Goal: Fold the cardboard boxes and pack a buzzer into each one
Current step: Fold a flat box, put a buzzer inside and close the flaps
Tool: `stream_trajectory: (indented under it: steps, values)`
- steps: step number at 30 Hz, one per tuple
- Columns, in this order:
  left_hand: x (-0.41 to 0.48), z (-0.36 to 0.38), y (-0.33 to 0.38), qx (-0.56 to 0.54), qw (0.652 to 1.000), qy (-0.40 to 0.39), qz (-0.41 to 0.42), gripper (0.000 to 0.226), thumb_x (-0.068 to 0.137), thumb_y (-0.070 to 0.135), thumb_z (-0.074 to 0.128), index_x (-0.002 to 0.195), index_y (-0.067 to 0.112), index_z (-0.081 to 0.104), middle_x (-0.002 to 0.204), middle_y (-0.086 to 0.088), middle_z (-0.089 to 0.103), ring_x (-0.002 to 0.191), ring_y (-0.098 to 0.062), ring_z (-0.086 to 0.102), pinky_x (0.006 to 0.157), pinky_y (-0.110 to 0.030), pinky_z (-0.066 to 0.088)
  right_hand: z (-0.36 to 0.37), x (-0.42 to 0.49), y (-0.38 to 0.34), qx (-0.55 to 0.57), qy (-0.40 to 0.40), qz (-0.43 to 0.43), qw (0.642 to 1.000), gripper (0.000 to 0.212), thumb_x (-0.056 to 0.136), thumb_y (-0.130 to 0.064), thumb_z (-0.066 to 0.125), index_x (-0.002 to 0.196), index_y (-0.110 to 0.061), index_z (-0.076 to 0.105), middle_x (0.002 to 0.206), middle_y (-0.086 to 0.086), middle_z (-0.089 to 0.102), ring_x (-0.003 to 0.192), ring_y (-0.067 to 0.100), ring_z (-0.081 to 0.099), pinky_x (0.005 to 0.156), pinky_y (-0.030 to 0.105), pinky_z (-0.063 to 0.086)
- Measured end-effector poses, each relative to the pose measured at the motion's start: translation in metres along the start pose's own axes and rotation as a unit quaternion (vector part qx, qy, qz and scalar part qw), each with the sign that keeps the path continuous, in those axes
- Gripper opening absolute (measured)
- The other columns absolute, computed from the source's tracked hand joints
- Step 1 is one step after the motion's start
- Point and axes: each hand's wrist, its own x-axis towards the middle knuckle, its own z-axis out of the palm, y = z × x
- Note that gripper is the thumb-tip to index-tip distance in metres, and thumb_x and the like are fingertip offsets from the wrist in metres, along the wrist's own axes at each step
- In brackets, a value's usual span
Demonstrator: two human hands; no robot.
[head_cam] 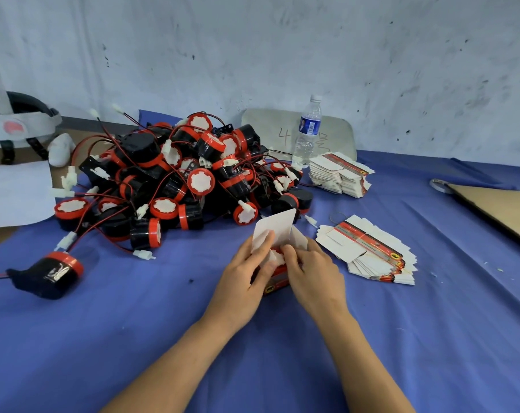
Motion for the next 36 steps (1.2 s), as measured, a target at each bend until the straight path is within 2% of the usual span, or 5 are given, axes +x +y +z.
stream_trajectory:
  steps: [7,13,17,24,36]
  values:
    - [0.003,0.007,-0.009,0.053,0.998,-0.021,-0.013,0.039,0.099,0.038,0.044,0.137,0.033,0.053,0.158,0.014,0.018,0.139,-0.004,0.033,0.108,-0.037,0.041,-0.004,-0.005,0.004,-0.051,-0.076,-0.078,0.993,0.039,0.101,-0.05,0.027,0.125,-0.044,0.057,0.159,-0.023,0.01,0.125,0.012,0.049,0.08,0.032,0.045]
    - [0.003,0.006,-0.007,0.095,0.995,-0.015,-0.016,0.034,0.099,0.039,0.047,0.131,0.037,0.057,0.155,0.011,0.025,0.127,-0.011,0.045,0.1,-0.038,0.046,-0.002,-0.002,0.02,0.112,-0.04,-0.137,0.983,0.032,0.102,-0.025,0.045,0.13,-0.028,0.06,0.146,-0.023,0.04,0.124,0.002,0.049,0.093,0.027,0.047]
    - [0.002,0.005,-0.007,0.08,0.997,-0.006,-0.011,0.034,0.098,0.039,0.048,0.13,0.037,0.058,0.152,0.013,0.03,0.128,-0.005,0.043,0.102,-0.035,0.045,-0.002,-0.001,0.019,0.232,0.022,-0.111,0.966,0.061,0.1,-0.019,0.052,0.136,-0.063,0.029,0.095,-0.043,0.06,0.086,-0.012,0.059,0.074,0.007,0.044]
    - [0.002,0.006,-0.009,0.064,0.998,0.004,-0.009,0.032,0.098,0.036,0.051,0.129,0.039,0.059,0.139,0.015,0.04,0.116,-0.004,0.049,0.098,-0.032,0.047,0.004,0.002,0.016,0.32,-0.007,-0.028,0.947,0.016,0.092,-0.029,0.064,0.103,-0.033,0.073,0.108,-0.025,0.066,0.101,-0.011,0.06,0.078,0.006,0.044]
    - [0.002,0.0,-0.003,0.047,0.998,0.029,0.024,0.029,0.097,0.015,0.055,0.123,0.023,0.066,0.145,0.005,0.043,0.126,-0.008,0.046,0.099,-0.009,0.037,0.001,0.007,0.02,0.367,-0.041,0.006,0.929,0.054,0.086,-0.01,0.068,0.125,-0.04,0.046,0.104,-0.007,0.06,0.071,0.002,0.058,0.062,0.009,0.045]
